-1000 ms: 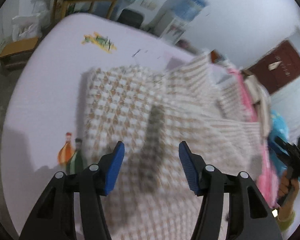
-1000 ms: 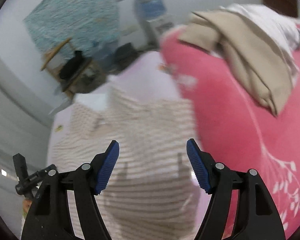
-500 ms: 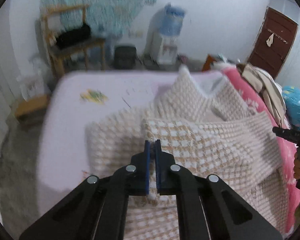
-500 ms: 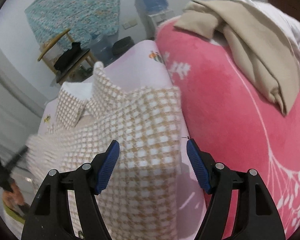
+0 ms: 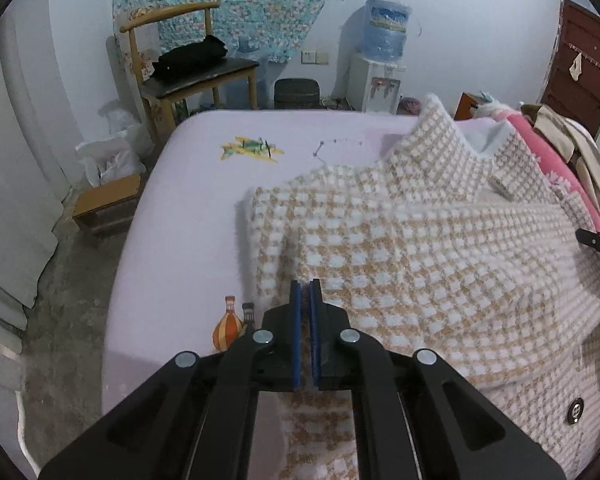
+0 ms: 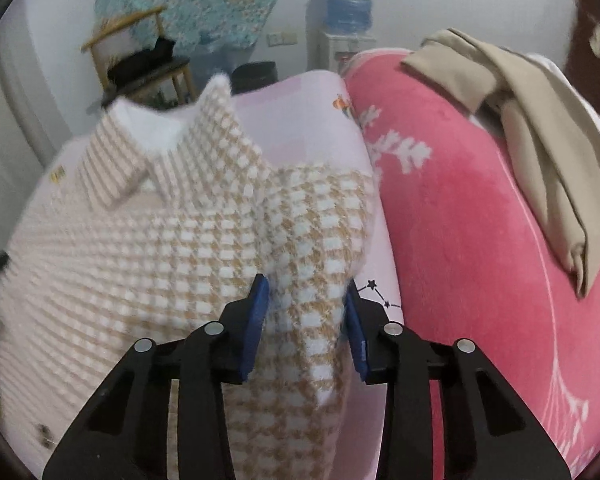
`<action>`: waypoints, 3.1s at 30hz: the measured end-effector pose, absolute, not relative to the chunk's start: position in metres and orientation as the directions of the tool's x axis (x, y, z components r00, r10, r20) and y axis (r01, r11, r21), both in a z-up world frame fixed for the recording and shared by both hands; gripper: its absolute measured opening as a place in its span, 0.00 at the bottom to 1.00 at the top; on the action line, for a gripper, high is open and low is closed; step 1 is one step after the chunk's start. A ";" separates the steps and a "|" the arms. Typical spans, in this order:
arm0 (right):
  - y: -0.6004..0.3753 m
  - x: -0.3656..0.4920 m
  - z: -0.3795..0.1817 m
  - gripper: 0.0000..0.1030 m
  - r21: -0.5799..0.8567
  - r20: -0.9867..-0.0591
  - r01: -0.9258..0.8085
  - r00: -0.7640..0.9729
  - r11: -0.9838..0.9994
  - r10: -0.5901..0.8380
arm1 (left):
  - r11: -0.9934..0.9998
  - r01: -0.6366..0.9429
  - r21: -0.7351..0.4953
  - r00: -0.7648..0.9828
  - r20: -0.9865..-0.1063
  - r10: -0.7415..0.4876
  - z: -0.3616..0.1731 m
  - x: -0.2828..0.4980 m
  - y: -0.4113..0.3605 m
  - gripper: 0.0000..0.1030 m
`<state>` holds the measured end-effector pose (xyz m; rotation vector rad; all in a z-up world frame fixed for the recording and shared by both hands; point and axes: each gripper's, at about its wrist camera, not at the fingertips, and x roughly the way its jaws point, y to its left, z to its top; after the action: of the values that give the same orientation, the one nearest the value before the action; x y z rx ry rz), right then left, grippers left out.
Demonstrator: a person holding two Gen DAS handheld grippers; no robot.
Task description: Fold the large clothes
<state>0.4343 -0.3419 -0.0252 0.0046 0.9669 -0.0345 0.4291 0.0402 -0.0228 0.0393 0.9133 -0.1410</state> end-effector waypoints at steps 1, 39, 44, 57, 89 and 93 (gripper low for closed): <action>-0.342 0.436 -0.027 0.40 -0.026 -0.824 0.023 0.566 0.999 -0.035 | 0.990 0.141 -0.025 0.601 -0.792 -0.106 -0.025 0.430 0.039 0.04; -0.319 0.143 0.028 0.66 0.191 -0.826 0.037 0.546 0.981 0.141 | 0.954 0.236 -0.187 0.468 -0.838 -0.280 -0.004 0.175 0.066 0.53; -0.328 0.081 0.011 0.66 0.299 -0.825 0.133 0.533 0.945 0.186 | 0.959 0.171 -0.227 0.452 -0.847 -0.281 -0.022 0.114 0.079 0.53; -0.317 0.014 -0.042 0.64 0.631 -0.730 0.217 0.491 0.745 0.476 | 0.897 0.086 -0.433 0.461 -0.781 -0.421 -0.048 0.057 0.080 0.49; -0.330 -0.051 0.052 0.04 0.583 -0.637 0.057 0.652 0.811 0.412 | 0.923 0.179 -0.340 0.563 -0.734 -0.379 0.033 0.007 0.122 0.07; -0.325 -0.063 -0.005 0.05 0.607 -0.719 0.184 0.541 0.773 0.435 | 0.922 0.107 -0.372 0.474 -0.796 -0.376 -0.009 -0.003 0.130 0.07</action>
<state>-0.0630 -0.3255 -0.0053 0.6992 1.0085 0.1646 -0.0028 0.1303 -0.0089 -0.2886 1.0383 -0.3004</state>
